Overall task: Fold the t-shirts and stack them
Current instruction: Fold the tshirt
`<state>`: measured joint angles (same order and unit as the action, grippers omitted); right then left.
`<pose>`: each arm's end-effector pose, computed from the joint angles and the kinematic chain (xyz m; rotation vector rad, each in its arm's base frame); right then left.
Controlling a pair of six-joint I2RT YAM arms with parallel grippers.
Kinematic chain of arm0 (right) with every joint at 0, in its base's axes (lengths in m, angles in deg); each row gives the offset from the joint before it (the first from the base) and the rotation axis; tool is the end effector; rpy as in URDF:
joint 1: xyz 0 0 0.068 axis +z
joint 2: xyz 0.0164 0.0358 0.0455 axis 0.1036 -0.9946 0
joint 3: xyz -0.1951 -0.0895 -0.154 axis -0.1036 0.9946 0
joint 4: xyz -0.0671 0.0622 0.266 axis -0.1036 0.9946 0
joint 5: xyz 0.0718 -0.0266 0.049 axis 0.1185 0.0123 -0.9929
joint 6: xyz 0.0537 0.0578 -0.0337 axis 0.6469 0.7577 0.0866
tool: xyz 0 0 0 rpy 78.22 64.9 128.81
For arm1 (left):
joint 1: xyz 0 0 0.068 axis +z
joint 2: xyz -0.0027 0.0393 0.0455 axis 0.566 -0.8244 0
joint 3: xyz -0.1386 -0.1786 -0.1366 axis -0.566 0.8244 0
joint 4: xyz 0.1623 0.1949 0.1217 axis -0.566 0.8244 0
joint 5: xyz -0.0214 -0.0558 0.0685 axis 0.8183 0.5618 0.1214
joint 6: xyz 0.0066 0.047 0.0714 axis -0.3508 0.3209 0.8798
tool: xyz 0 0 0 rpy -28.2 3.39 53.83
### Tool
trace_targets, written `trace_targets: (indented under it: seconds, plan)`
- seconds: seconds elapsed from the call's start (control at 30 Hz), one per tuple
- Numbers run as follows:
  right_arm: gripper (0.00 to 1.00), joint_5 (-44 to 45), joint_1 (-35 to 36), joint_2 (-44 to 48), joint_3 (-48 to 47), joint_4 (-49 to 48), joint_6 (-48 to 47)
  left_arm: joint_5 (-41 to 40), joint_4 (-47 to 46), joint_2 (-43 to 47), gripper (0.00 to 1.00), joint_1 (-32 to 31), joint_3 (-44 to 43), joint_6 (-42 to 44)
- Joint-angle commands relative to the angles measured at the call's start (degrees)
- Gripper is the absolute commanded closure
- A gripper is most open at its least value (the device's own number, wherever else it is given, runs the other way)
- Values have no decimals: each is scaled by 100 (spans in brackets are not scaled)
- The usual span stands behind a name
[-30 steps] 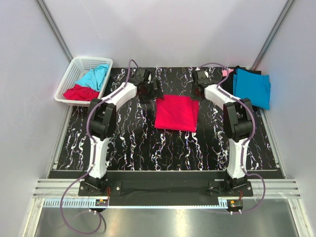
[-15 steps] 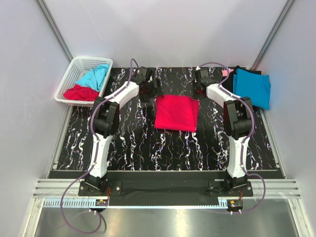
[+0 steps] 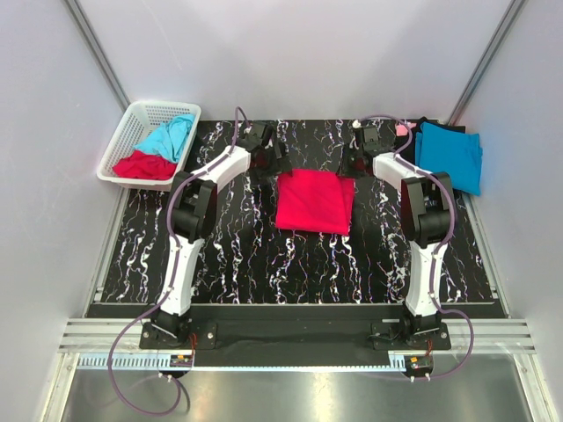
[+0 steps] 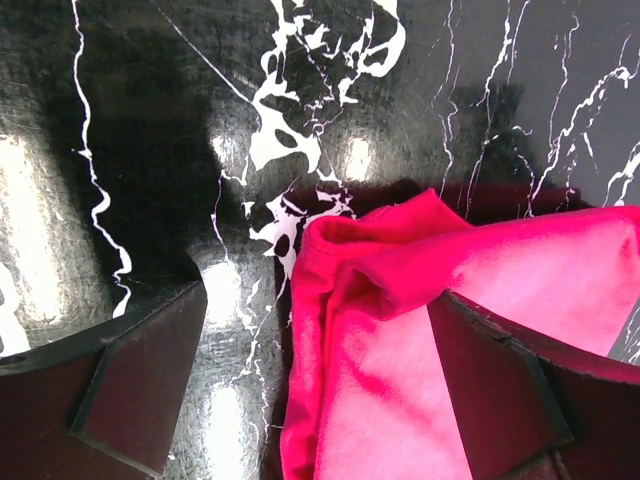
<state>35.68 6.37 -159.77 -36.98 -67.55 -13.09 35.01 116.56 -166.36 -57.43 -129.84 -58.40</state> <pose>0.4987 0.1193 0.1235 0.0217 2.4427 0.3876 0.5015 -0.2230 0.1260 -0.2586 2.6253 -0.5470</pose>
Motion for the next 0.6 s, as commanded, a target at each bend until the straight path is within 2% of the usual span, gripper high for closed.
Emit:
trace_targets:
  seconds: [0.0, 0.33, 0.57]
  plan:
    - [72, -296, 8, 353, 184, -487, 106, -153, -25, -41, 1, 20, -275, -62]
    - [74, 82, 25, 907, 483, -654, 28, -733, 458, -305, 1, 11, -618, -475]
    - [74, 206, 25, 1101, 606, -654, -122, -725, 643, -472, 1, 20, -767, -554]
